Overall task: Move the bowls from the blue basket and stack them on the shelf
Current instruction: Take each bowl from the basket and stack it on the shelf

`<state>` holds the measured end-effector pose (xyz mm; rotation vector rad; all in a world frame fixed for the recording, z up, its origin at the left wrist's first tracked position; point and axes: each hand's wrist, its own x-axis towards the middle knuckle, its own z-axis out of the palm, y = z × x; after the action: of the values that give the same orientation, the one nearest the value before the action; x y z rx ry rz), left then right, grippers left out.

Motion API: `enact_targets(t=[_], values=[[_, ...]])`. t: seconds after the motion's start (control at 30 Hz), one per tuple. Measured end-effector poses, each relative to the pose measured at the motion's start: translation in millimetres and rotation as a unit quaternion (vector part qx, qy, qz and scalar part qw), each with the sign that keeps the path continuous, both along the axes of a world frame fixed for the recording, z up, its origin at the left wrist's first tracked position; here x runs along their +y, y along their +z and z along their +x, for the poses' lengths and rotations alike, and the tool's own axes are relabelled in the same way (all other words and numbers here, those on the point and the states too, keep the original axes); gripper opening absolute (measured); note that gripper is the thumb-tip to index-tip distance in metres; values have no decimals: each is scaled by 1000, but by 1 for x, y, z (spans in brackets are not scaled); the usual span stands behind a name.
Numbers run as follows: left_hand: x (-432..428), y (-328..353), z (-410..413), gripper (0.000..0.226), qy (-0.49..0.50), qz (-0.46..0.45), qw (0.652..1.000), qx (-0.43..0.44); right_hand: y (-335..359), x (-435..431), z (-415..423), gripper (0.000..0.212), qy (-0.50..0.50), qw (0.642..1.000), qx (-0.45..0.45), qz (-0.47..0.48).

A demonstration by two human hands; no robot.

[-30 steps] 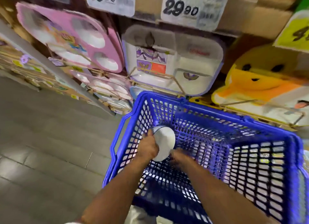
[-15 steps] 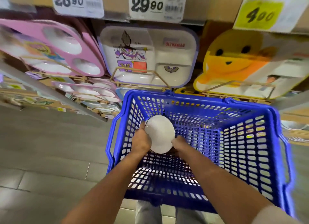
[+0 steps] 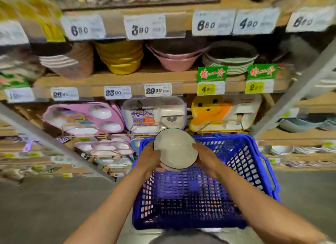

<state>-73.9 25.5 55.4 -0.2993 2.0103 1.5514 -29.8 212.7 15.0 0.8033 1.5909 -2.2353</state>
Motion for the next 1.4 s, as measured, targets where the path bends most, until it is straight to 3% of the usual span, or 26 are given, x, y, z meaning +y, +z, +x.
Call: enact_targets(t=[0.13,0.27,0.57,0.77,0.87,1.0,1.4], values=[[-7,43,0,49,-3,72,997,7,55,-14,5,34,-57,992,113,-4],[-10,85,1,41,-27,110,993,44,104,-21,9,34,-143,970,195,10],[24,155,24,30,-71,68,973,206,179,-2,44,41,-297,919,260,-3],[83,175,60,13,-74,121,946,293,224,48,95,37,-345,899,269,-25],[130,178,82,9,-53,220,939,259,240,83,124,37,-377,886,270,-21],[196,188,119,21,-64,307,923,224,259,132,165,38,-398,878,263,-24],[341,225,191,39,-93,399,904,119,285,274,245,40,-385,886,255,-31]])
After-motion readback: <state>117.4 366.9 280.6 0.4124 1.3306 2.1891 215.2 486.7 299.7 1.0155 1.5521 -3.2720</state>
